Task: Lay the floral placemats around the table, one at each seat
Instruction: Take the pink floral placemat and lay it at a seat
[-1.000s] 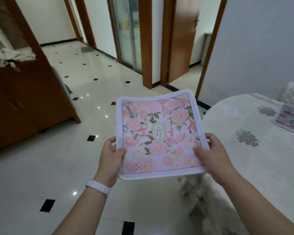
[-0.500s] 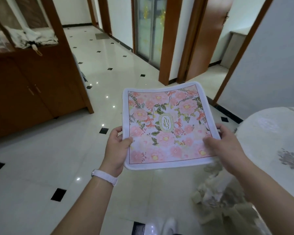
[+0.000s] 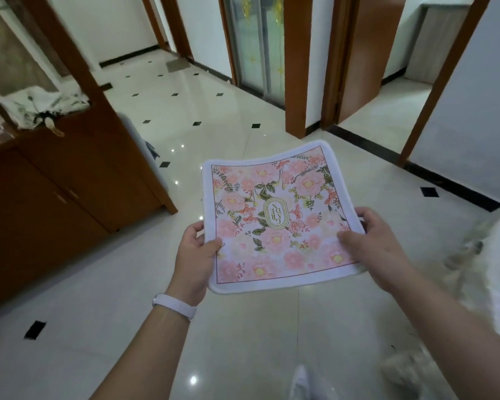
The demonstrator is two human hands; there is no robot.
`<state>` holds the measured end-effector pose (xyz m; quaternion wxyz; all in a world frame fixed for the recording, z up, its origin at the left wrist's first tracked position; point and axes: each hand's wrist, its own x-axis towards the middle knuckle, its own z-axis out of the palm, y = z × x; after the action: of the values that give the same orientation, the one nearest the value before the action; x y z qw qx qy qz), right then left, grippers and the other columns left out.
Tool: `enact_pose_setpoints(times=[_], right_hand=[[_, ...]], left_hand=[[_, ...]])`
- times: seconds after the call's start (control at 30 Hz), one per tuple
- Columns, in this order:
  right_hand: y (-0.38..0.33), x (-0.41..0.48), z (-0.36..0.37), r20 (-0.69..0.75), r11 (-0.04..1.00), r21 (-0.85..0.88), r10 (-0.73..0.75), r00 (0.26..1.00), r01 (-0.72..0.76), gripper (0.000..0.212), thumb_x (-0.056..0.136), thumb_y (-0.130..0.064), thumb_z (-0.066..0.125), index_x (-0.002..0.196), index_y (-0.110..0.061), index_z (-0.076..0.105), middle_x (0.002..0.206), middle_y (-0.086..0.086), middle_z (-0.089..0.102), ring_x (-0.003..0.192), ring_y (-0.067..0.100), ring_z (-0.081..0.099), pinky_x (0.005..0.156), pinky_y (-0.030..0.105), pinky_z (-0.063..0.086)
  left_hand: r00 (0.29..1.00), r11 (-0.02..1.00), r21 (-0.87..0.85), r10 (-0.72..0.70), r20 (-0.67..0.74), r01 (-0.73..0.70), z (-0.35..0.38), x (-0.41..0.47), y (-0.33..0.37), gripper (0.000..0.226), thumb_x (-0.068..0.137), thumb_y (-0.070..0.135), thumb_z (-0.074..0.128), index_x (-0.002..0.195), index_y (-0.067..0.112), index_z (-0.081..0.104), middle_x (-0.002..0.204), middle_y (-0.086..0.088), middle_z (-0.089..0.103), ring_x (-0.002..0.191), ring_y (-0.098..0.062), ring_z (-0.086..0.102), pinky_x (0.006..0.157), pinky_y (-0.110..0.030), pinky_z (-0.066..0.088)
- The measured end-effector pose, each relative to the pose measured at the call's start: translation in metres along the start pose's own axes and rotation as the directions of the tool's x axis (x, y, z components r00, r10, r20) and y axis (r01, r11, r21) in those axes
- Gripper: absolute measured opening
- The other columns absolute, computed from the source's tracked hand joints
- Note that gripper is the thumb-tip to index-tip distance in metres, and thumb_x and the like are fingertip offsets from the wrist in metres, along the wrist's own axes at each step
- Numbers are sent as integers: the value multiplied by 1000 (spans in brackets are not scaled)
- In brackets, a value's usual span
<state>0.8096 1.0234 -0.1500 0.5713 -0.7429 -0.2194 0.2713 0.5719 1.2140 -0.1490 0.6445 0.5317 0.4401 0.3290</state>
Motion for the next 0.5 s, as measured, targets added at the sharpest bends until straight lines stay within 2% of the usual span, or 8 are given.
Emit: enact_pose_setpoints(times=[0.17,0.37,0.5], right_hand=[[-23,61,-11,-36,1000,-3,3,999,-3,32,86,-9,63,96,-39,58,94,0,70,67,15,73,56,31,59],[-41,112,-29,-133,1000,19,11,991,-8,33,86,-10,63,96,-41,59,92,-3,71,65,13,73,49,24,56],[-39,152,-33,-209,999,29,50,977,-45,31,87,-10,62,97,-39,59,93,-4,71,66,13,73,49,25,56]], left_hand=[[997,999,19,28,66,-30,40,63,26,29,92,1,57,106,27,54,94,-3,76,78,-27,74,56,-36,58],[991,1000,3,24,135,-25,81,131,40,31,91,0,58,107,26,55,100,-8,74,81,-31,73,62,-41,59],[973,1000,12,16,232,-20,114,189,39,30,90,1,58,108,25,55,95,-6,76,78,-29,74,57,-36,58]])
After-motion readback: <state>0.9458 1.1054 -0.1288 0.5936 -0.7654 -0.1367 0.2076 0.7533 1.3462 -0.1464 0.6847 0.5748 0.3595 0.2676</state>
